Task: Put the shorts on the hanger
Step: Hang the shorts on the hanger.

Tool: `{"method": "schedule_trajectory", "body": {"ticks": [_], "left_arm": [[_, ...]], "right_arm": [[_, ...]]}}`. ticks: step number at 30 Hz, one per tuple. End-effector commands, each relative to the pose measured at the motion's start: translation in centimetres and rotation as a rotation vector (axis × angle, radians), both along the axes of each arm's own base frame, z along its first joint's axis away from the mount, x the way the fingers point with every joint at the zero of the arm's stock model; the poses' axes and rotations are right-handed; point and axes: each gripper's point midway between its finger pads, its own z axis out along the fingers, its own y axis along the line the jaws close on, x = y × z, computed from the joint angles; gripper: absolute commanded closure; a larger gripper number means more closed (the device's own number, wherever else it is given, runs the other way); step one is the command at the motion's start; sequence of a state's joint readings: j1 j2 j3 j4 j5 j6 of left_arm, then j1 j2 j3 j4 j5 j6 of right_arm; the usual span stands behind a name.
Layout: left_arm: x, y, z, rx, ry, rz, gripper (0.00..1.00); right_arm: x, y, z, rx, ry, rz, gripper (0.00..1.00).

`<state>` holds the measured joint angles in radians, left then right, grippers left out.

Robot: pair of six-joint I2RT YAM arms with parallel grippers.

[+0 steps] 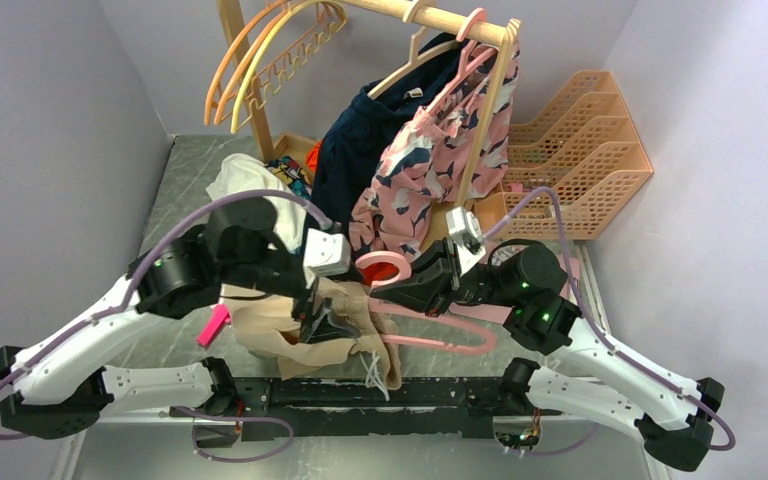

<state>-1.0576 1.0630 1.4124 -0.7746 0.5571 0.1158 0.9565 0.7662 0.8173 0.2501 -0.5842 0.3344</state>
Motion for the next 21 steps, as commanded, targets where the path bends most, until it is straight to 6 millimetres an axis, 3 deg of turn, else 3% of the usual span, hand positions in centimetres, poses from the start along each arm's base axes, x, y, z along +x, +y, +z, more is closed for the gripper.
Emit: {"method": "schedule_trajectory", "body": {"ticks": [1, 6, 12, 16, 21], "left_arm": [[-0.1, 1.9, 2.9, -0.081, -0.051, 0.069, 0.01], [-0.3, 3.0, 1.7, -0.035, -0.018, 0.102, 0.0], [0.0, 2.3, -1.3, 0.07, 0.039, 0.097, 0.04], [0.4, 1.8, -2.0, 0.106, 0.043, 0.096, 0.11], [1.0, 1.7, -2.4, 0.118, 0.024, 0.111, 0.13]], "right_arm": [[-0.2, -1.1, 3.0, 0.09, -0.067, -0.035, 1.0], [0.0, -1.1, 2.9, 0.075, -0.077, -0.051, 1.0], [0.4, -0.9, 2.9, 0.061, -0.088, -0.063, 1.0], [0.4, -0.8, 3.0, 0.062, -0.091, -0.058, 1.0], [0.1, -1.1, 3.3, 0.07, -0.096, -0.052, 1.0]]}}
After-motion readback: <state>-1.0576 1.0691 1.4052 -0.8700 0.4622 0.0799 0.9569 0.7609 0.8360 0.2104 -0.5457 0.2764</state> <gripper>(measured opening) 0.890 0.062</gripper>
